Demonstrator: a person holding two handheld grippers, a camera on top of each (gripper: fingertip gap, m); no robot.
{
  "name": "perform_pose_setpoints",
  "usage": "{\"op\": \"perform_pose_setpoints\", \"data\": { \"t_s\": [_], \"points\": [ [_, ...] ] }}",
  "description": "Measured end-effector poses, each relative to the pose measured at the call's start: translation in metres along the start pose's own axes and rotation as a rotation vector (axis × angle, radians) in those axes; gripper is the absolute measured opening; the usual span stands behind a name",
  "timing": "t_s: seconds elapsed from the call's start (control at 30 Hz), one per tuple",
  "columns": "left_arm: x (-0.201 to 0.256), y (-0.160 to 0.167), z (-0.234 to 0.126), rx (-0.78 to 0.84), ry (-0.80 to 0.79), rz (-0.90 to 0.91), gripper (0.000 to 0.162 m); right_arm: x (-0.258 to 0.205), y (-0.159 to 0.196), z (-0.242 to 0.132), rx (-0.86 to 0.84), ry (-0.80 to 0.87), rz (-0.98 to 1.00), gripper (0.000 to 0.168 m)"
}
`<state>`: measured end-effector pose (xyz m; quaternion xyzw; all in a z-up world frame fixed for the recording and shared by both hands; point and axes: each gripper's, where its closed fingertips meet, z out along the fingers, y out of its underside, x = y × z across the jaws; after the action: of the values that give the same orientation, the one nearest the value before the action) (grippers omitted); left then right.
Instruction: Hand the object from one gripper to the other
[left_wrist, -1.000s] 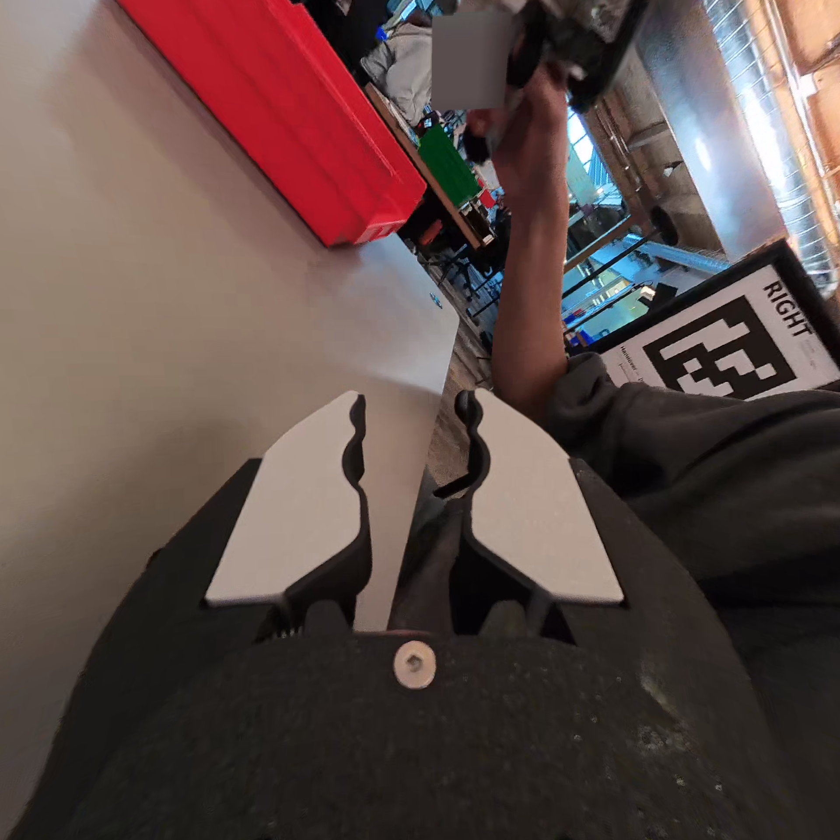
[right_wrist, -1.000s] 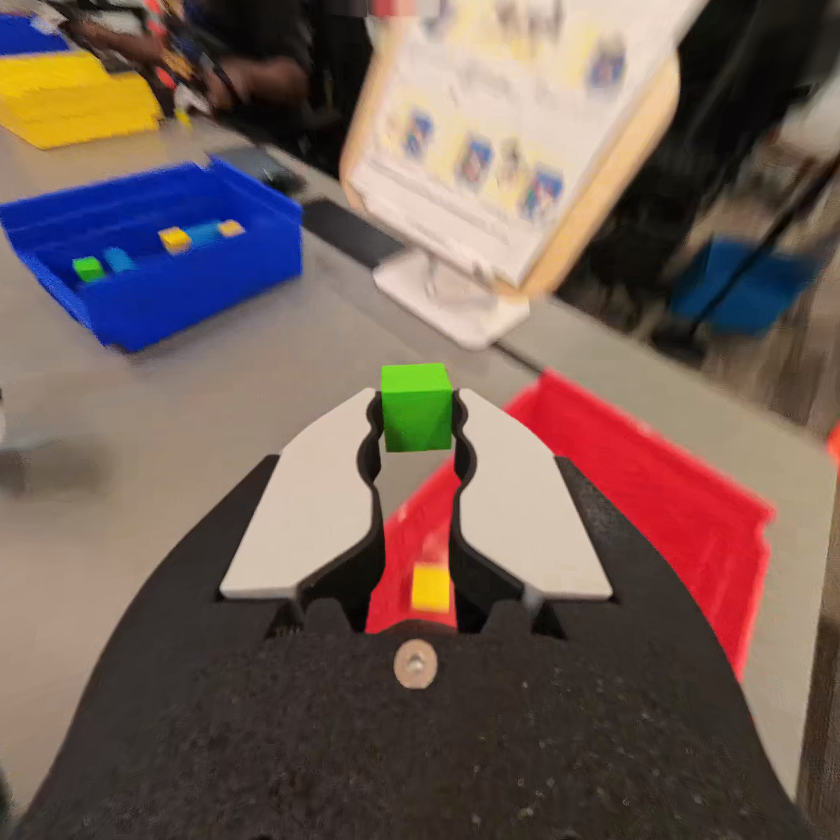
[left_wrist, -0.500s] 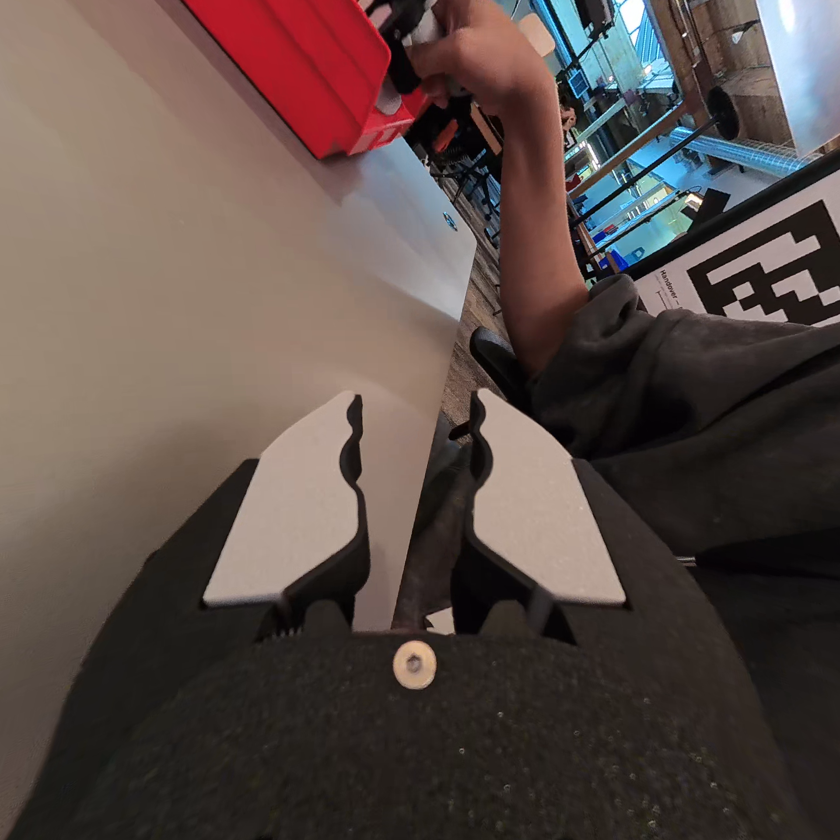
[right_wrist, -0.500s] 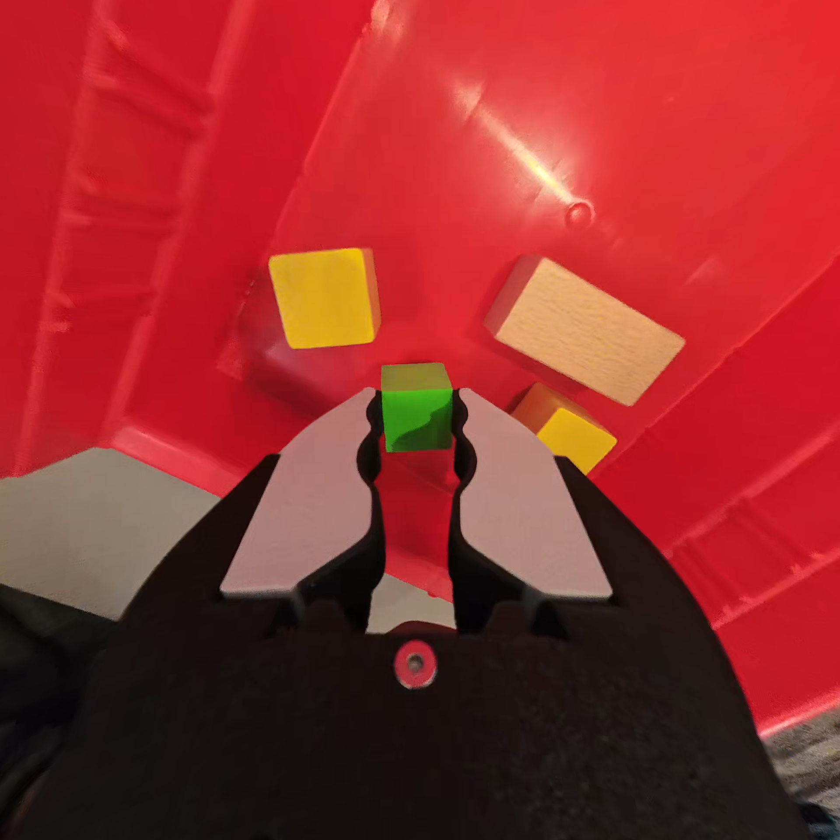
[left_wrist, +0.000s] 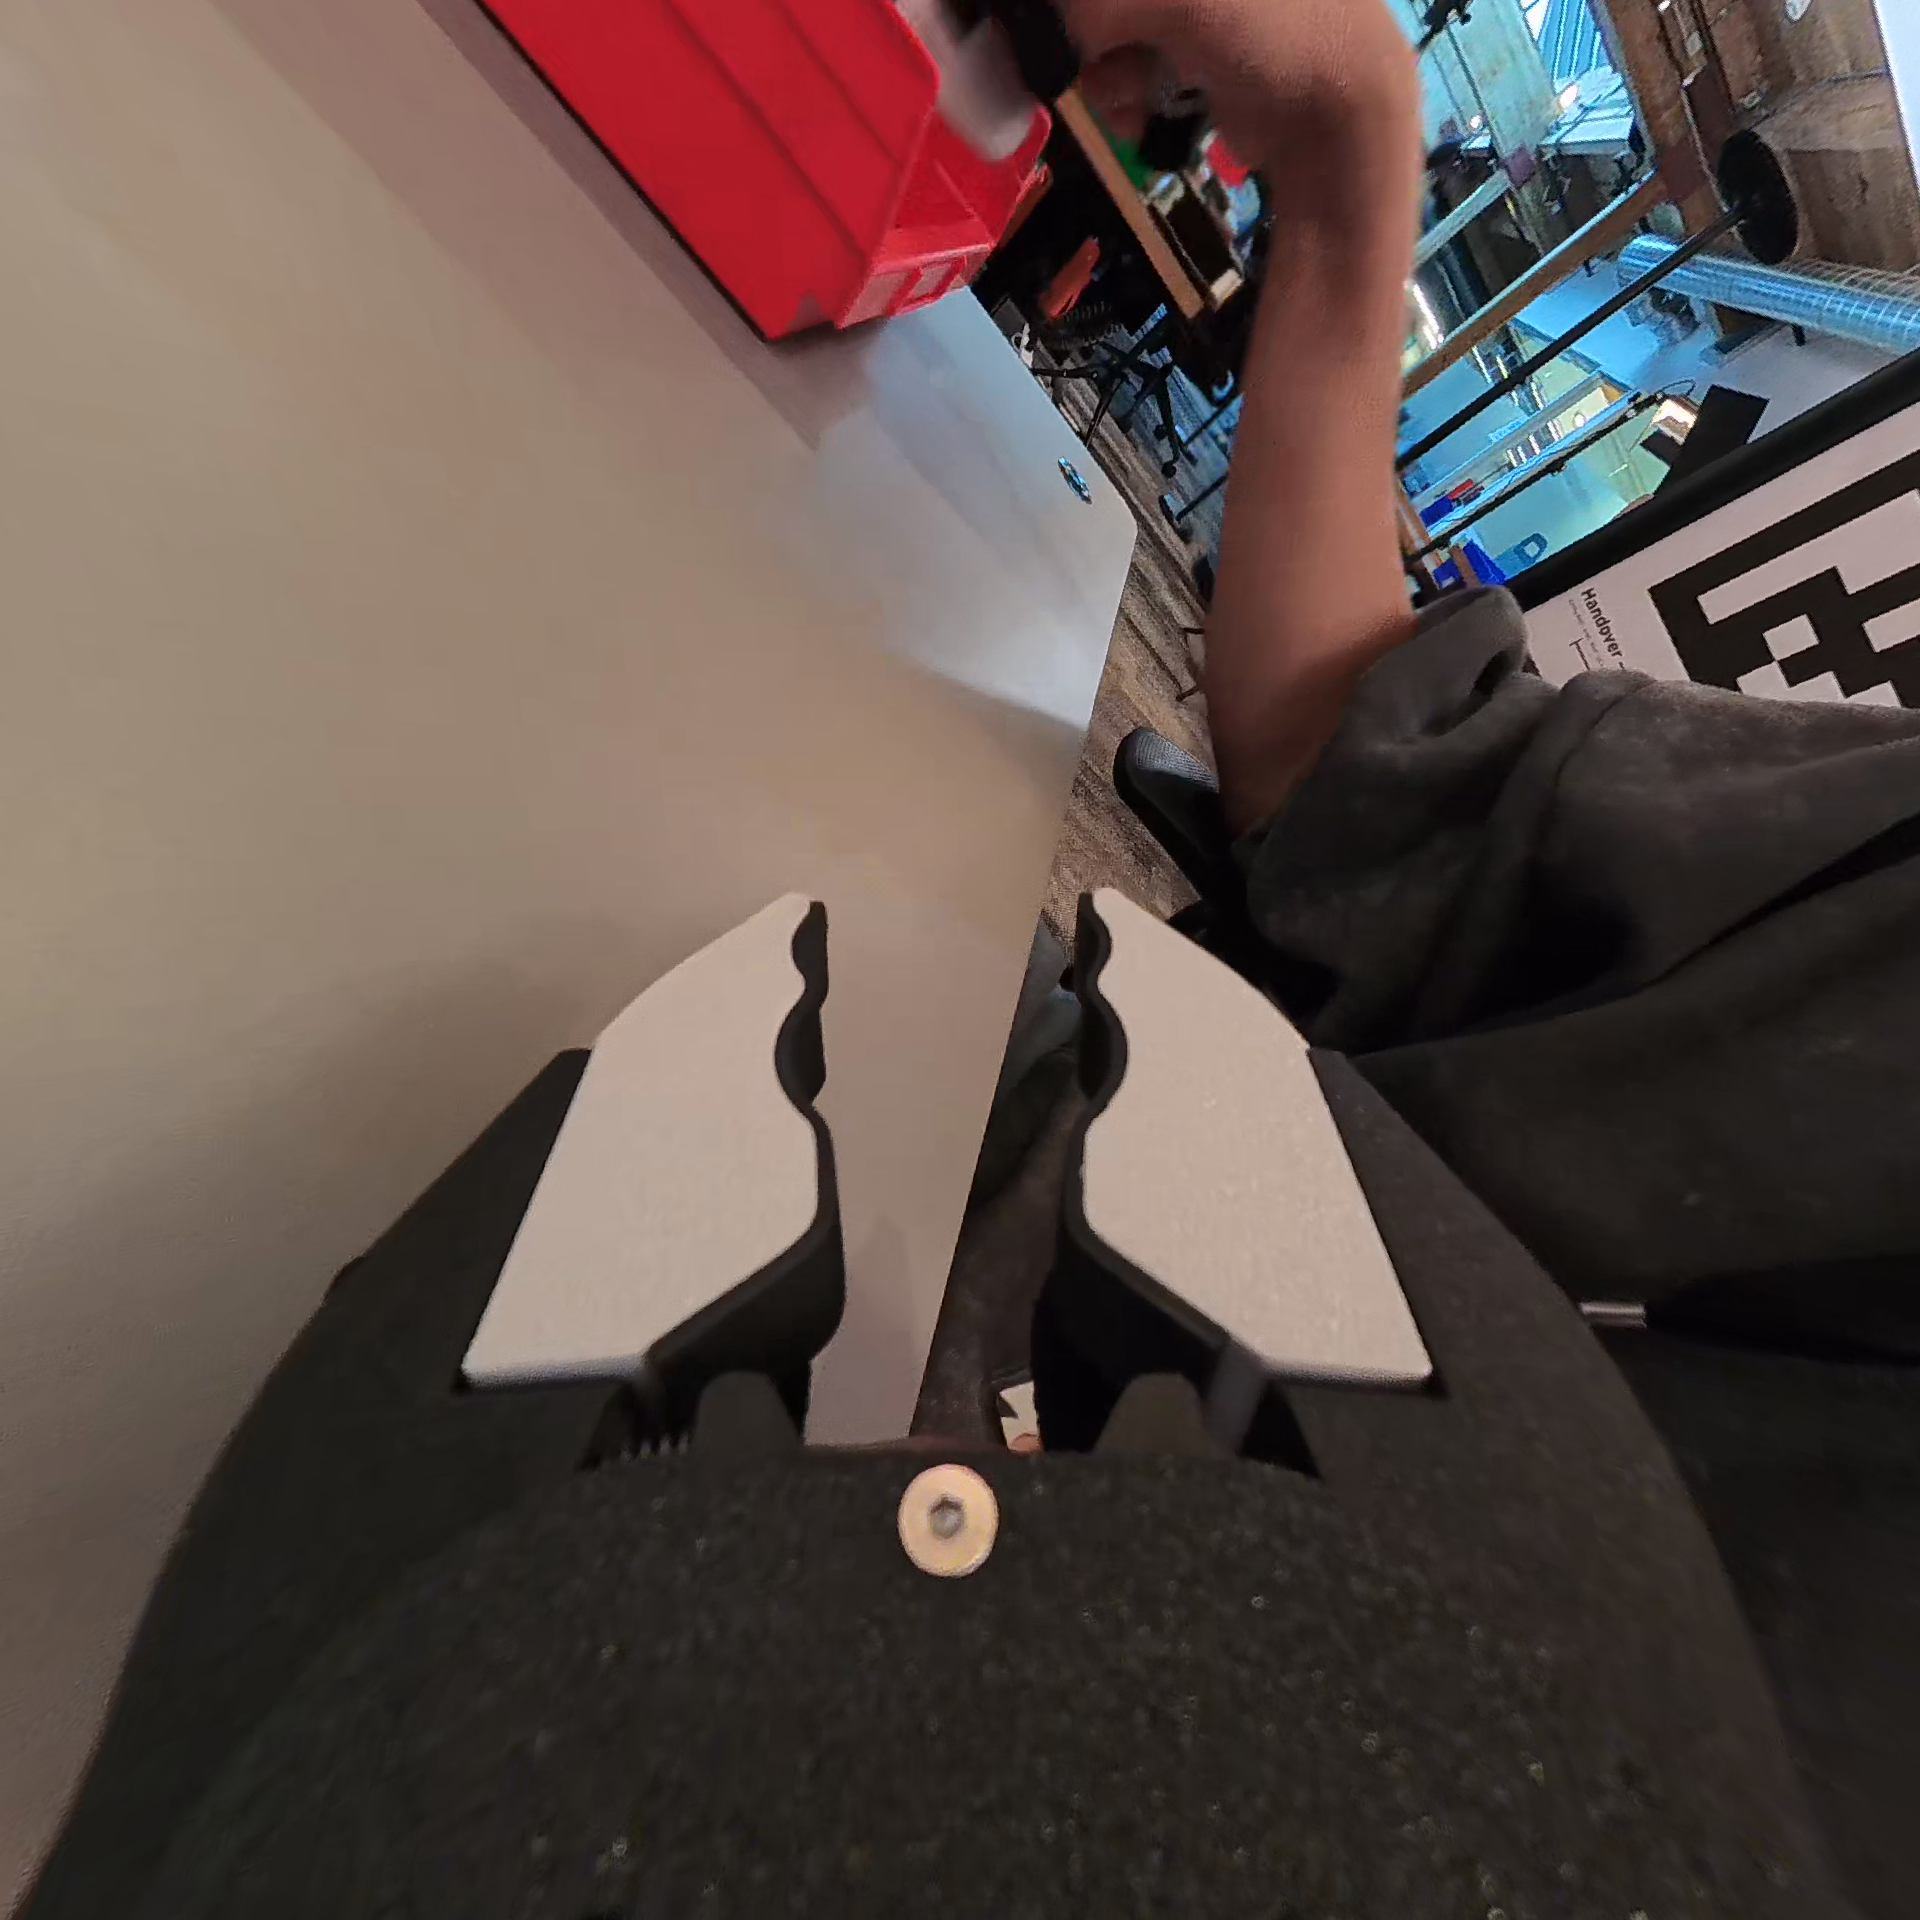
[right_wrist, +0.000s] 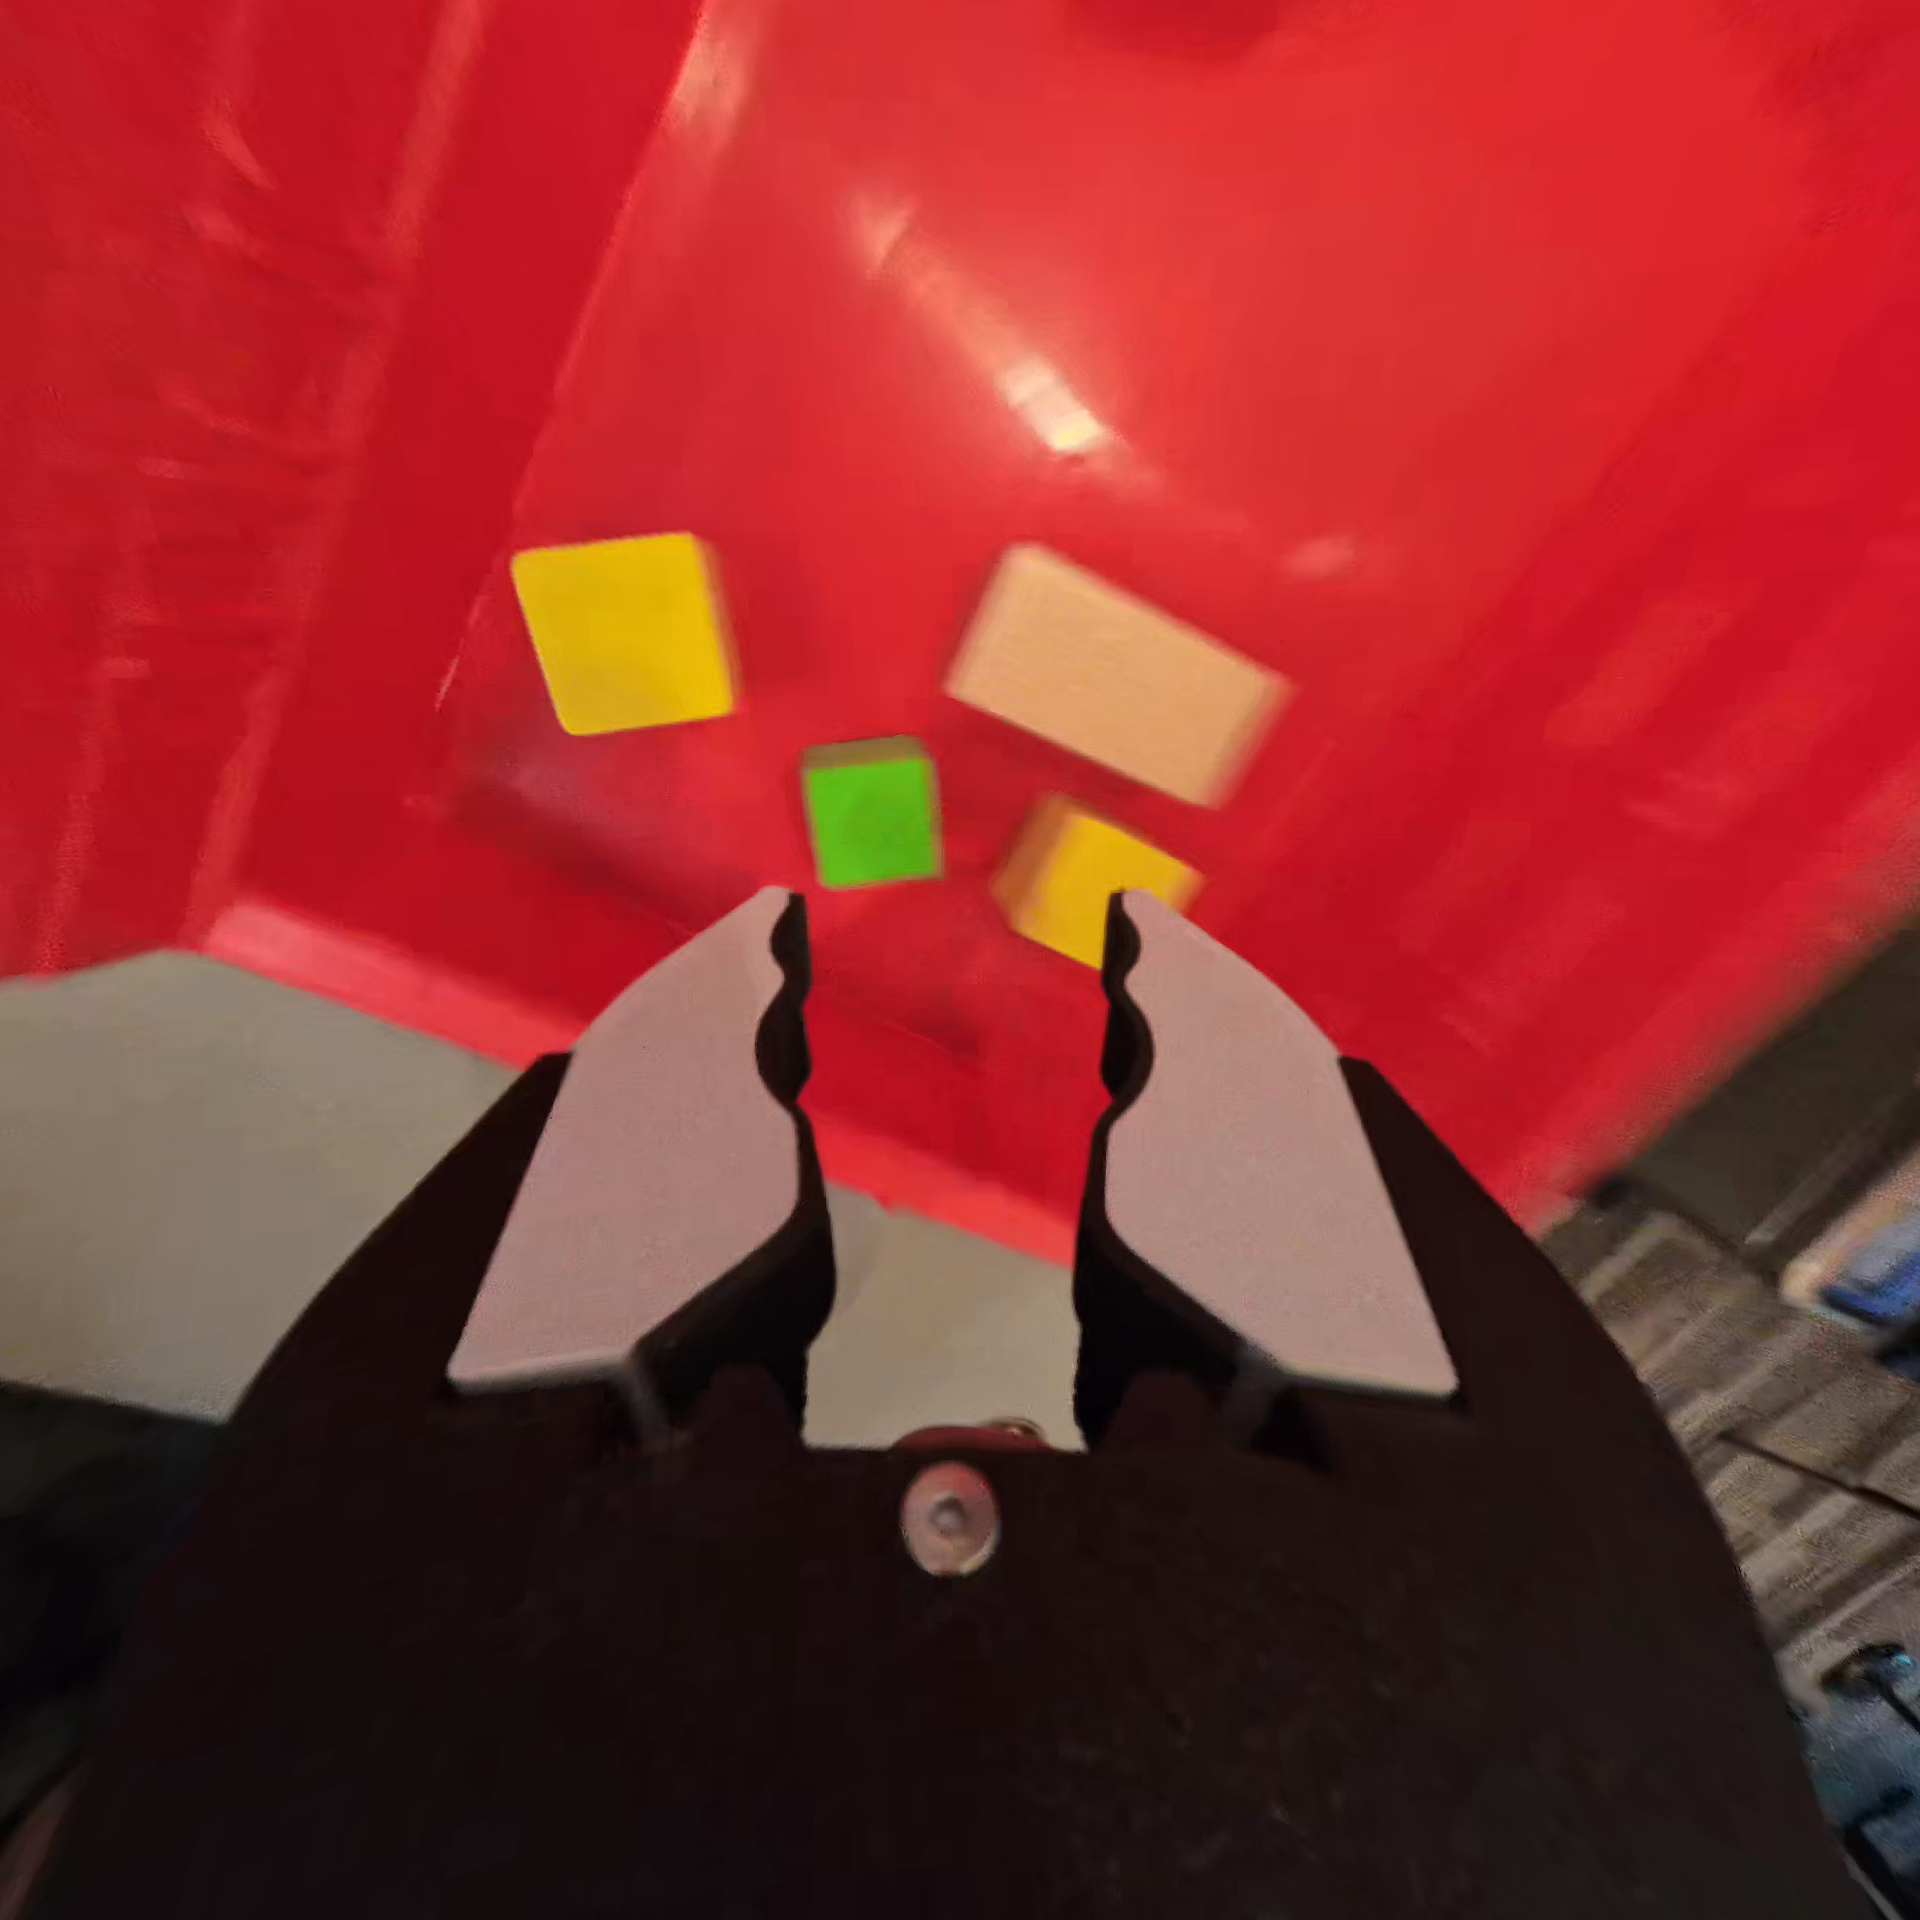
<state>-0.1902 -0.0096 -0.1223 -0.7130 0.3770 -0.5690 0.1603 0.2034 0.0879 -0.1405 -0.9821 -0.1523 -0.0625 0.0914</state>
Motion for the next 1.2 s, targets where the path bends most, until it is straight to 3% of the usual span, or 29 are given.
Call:
{"op": "perform_pose_setpoints", "data": {
  "t_s": [0.13,0.2,0.23,0.33,0.43,0.5,0.67,0.73,0.93,1.1,1.2],
  "points": [
    [-0.004,-0.002,-0.007,0.023,-0.027,0.005,0.045,0.004,-0.029,-0.163,0.696,0.078,0.086,0.043],
    [-0.007,-0.004,-0.011,0.033,-0.048,0.002,0.045,-0.013,-0.023,-0.215,0.977,0.066,0.116,0.043],
    [-0.01,-0.006,-0.013,0.037,-0.069,-0.001,0.045,-0.024,-0.018,-0.224,1.053,0.051,0.135,0.043],
    [-0.022,-0.004,-0.025,0.004,-0.179,0.068,0.045,-0.08,0.006,-0.187,1.162,-0.052,0.207,0.043],
    [-0.047,-0.007,-0.052,-0.067,-0.415,0.203,0.045,-0.152,0.034,-0.112,1.069,-0.233,0.222,0.044],
    [-0.064,-0.017,-0.081,-0.103,-0.595,0.27,0.048,-0.178,0.047,-0.085,1.053,-0.262,0.214,0.044],
    [-0.105,-0.051,-0.174,-0.337,-0.917,0.264,0.07,-0.206,0.052,-0.059,1.002,-0.361,0.216,0.044],
    [-0.123,-0.075,-0.202,-0.478,-0.989,0.373,0.074,-0.209,0.051,-0.056,0.99,-0.359,0.194,0.044],
    [-0.178,-0.113,-0.239,-0.749,-0.95,0.547,0.069,-0.203,0.06,-0.054,0.985,-0.306,0.179,0.044],
    [-0.217,-0.092,-0.246,-0.986,-0.894,0.684,0.065,-0.195,0.065,-0.063,1.013,-0.288,0.195,0.044],
    [-0.232,-0.071,-0.251,-1.154,-0.859,0.673,0.061,-0.194,0.067,-0.057,0.992,-0.301,0.21,0.044]
  ]
}}
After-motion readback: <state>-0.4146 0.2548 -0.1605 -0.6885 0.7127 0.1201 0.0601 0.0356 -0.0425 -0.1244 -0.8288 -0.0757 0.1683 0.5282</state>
